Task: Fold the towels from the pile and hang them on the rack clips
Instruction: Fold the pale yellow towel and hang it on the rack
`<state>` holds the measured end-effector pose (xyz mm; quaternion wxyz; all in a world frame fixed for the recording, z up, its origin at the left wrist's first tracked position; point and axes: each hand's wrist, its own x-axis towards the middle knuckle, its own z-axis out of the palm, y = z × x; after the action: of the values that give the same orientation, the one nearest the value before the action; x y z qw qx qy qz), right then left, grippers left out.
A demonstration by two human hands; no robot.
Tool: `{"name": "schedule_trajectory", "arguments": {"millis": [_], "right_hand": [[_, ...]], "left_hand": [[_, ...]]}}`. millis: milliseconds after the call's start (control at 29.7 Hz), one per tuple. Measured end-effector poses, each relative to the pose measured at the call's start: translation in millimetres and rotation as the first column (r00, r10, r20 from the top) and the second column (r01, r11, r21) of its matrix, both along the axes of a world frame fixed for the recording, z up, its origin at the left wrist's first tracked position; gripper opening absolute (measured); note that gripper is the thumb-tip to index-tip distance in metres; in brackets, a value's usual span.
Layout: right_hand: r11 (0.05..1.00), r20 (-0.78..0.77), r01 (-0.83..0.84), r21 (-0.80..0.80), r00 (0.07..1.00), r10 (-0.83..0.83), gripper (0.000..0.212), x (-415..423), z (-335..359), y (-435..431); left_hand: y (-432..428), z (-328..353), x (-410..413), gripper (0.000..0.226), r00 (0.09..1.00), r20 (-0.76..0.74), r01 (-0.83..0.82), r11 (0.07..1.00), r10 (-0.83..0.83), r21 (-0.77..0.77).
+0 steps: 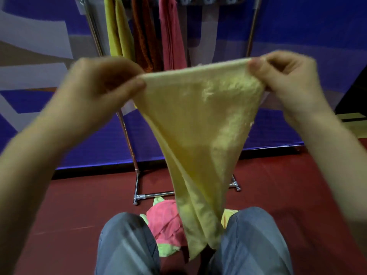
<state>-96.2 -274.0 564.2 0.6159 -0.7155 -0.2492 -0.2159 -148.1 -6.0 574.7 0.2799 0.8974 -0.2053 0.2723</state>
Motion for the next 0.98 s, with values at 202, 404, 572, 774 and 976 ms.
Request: {"name": "schedule_trajectory", "arguments": {"millis": [202, 404, 572, 774, 976], "right_hand": [[0.99, -0.094, 0.126, -0.058, 0.987, -0.131, 0.024, 1.5, -54.1, 12.7], [0.987, -0.312, 0.16, -0.026, 0.937, -0.16, 0.018, -1.9, -98.8, 14.8], [0.983, -0.366, 0.184, 0.029, 0.917, -0.161, 0.02, -6.0, -109.7, 21.6], [0.985, -0.454, 0.149, 0.092, 0.886, -0.091, 0.023, -40.7, -144.0, 47.1], [0.989, -0.54, -0.002, 0.146, 0.838, 0.082, 0.025, -80.3, -182.1, 75.9]], "left_hand": [[-15.3, -63.0, -2.3, 0.01, 0.98, -0.188, -0.104, 0.969, 0.062, -0.224], [-27.4, -120.9, -5.7, 0.018, 0.927, -0.357, -0.257, 0.885, 0.113, -0.388], [-39.4, -123.6, -5.9, 0.017, 0.91, -0.389, -0.337, 0.801, 0.143, -0.495], [-69.7, -145.7, -31.6, 0.016, 0.903, -0.408, -0.384, 0.686, 0.138, -0.618], [-92.8, -181.7, -52.7, 0.018, 0.864, -0.502, -0.436, 0.554, 0.037, -0.71]]}}
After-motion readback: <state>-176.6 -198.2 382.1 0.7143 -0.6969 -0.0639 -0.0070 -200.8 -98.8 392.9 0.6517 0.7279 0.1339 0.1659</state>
